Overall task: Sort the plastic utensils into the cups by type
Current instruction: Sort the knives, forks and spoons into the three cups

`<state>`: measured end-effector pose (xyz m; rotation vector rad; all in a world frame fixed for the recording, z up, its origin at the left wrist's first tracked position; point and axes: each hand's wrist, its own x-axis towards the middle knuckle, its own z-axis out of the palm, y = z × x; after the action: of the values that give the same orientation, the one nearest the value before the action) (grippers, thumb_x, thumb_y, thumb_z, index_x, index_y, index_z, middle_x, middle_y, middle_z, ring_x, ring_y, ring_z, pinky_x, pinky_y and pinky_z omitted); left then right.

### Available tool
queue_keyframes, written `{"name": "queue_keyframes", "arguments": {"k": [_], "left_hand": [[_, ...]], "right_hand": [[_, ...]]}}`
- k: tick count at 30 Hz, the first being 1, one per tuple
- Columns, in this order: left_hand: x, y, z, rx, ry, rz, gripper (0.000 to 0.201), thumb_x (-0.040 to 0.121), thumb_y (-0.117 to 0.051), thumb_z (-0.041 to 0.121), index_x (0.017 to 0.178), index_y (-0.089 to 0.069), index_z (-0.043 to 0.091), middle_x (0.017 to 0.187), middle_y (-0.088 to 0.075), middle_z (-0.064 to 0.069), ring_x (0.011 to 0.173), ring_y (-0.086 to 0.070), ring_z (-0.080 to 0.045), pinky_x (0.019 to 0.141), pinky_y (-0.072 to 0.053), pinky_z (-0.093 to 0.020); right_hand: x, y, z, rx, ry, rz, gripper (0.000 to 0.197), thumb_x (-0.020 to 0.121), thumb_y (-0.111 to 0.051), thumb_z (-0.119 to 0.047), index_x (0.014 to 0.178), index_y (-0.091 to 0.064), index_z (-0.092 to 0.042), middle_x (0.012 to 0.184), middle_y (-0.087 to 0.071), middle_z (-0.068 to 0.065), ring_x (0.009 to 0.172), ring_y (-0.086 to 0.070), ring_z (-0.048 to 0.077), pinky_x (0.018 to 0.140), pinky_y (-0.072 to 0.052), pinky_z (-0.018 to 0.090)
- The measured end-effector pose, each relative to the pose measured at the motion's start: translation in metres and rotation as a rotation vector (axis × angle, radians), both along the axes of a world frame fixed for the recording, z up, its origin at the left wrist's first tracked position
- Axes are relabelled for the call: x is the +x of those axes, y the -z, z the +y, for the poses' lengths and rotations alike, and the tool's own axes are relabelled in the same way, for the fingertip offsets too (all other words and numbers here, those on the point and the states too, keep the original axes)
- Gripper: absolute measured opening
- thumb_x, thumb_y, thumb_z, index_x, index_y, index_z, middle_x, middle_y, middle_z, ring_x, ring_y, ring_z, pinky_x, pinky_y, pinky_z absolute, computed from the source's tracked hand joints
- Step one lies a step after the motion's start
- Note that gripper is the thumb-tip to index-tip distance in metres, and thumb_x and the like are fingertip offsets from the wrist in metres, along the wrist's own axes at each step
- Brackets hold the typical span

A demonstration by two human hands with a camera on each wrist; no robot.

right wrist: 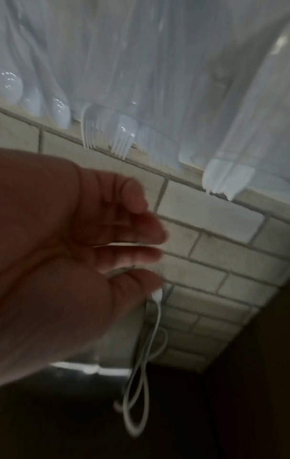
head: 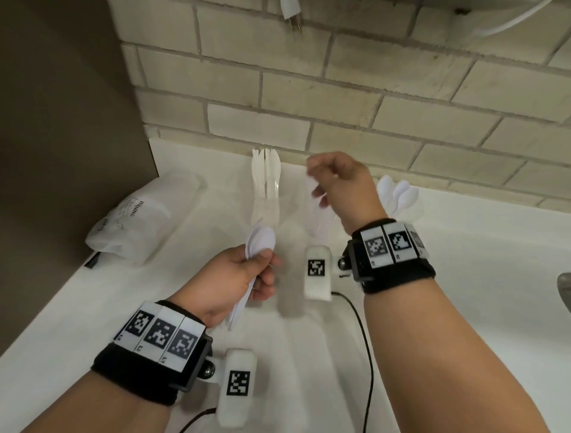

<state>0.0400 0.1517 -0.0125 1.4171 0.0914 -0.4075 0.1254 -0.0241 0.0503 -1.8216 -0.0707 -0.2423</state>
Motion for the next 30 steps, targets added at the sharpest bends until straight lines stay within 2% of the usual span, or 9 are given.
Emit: {"name": "queue_keyframes", "arguments": {"k": [4, 7, 12, 15, 19, 22, 24, 28, 30], "left_hand": [[0.002, -0.005, -0.005, 0.056, 0.079, -0.068, 0.032, 0.098, -0.046, 0.028, 0.096, -0.064, 0.001, 0.059, -0.051, 0.000, 0.047, -0.040, -0.013, 0.048, -0.037, -0.026], [-0.001, -0.009, -0.009, 0.027, 0.171, -0.088, 0.028, 0.098, -0.047, 0.023, 0.092, -0.064, 0.001, 0.059, -0.050, 0.001, 0.044, -0.031, -0.009, 0.042, -0.030, -0.022], [-0.009, -0.011, -0.021, 0.146, 0.207, -0.133, 0.023, 0.097, -0.050, 0.023, 0.083, -0.062, 0.009, 0.062, -0.057, 0.001, 0.047, -0.049, -0.009, 0.051, -0.042, -0.028], [-0.003, -0.012, -0.013, 0.282, 0.225, -0.231, 0.020, 0.093, -0.056, 0.028, 0.100, -0.062, 0.010, 0.077, -0.064, 0.000, 0.066, -0.063, -0.007, 0.063, -0.051, -0.025], [0.014, -0.015, 0.016, 0.427, 0.111, -0.312, 0.008, 0.090, -0.061, 0.025, 0.097, -0.064, 0.022, 0.091, -0.067, 0.005, 0.088, -0.064, -0.013, 0.084, -0.049, -0.031], [0.034, -0.009, 0.045, 0.882, -0.024, -0.369, 0.029, 0.086, -0.062, 0.042, 0.109, -0.062, 0.023, 0.113, -0.059, 0.002, 0.105, -0.058, -0.018, 0.092, -0.044, -0.032], [0.045, -0.003, 0.065, 1.127, -0.154, -0.359, 0.039, 0.086, -0.061, 0.045, 0.120, -0.058, 0.027, 0.132, -0.045, -0.006, 0.123, -0.046, -0.028, 0.104, -0.036, -0.040], [0.062, 0.009, 0.095, 1.443, -0.241, -0.116, 0.058, 0.085, -0.057, 0.042, 0.139, -0.035, 0.038, 0.155, -0.009, -0.007, 0.144, -0.003, -0.036, 0.113, -0.014, -0.056], [0.067, 0.015, 0.107, 1.507, -0.224, 0.039, 0.067, 0.084, -0.055, 0.041, 0.143, -0.024, 0.045, 0.157, 0.002, -0.007, 0.144, 0.003, -0.041, 0.112, -0.014, -0.061]], "right_hand": [[-0.045, -0.002, 0.011, -0.268, -0.474, 0.176, 0.035, 0.087, -0.067, -0.030, 0.120, -0.054, -0.034, 0.107, -0.061, -0.006, 0.060, -0.059, 0.016, 0.050, -0.043, 0.017], [-0.057, 0.008, 0.014, -0.290, -0.550, 0.151, 0.030, 0.091, -0.063, -0.015, 0.114, -0.057, -0.032, 0.100, -0.056, -0.006, 0.056, -0.056, 0.015, 0.050, -0.043, 0.013], [-0.064, 0.023, 0.013, -0.321, -0.385, 0.061, 0.024, 0.093, -0.056, -0.005, 0.081, -0.059, -0.026, 0.070, -0.056, -0.009, 0.047, -0.051, -0.003, 0.052, -0.043, 0.013], [-0.062, 0.016, -0.004, -0.324, -0.209, -0.041, 0.028, 0.090, -0.059, -0.004, 0.078, -0.060, -0.029, 0.071, -0.058, -0.017, 0.056, -0.053, -0.008, 0.056, -0.036, 0.005], [-0.051, -0.021, -0.049, -0.396, 0.130, -0.193, 0.019, 0.089, -0.058, -0.003, 0.085, -0.063, -0.020, 0.070, -0.059, -0.018, 0.055, -0.053, -0.010, 0.053, -0.036, 0.003], [-0.040, -0.051, -0.079, -0.564, 0.373, -0.348, 0.025, 0.085, -0.046, -0.003, 0.091, -0.067, -0.015, 0.086, -0.067, 0.004, 0.072, -0.060, 0.008, 0.062, -0.038, 0.005], [-0.029, -0.061, -0.090, -0.691, 0.492, -0.411, 0.028, 0.087, -0.042, -0.008, 0.100, -0.067, -0.013, 0.099, -0.067, 0.011, 0.086, -0.062, 0.024, 0.070, -0.041, 0.018], [-0.002, -0.055, -0.102, -1.000, 0.587, -0.252, 0.028, 0.096, -0.041, -0.013, 0.114, -0.063, -0.010, 0.111, -0.057, 0.022, 0.096, -0.058, 0.039, 0.076, -0.043, 0.035], [0.012, -0.039, -0.106, -1.094, 0.542, -0.106, 0.028, 0.096, -0.043, -0.009, 0.116, -0.062, -0.009, 0.112, -0.058, 0.024, 0.097, -0.058, 0.042, 0.075, -0.043, 0.036]]}}
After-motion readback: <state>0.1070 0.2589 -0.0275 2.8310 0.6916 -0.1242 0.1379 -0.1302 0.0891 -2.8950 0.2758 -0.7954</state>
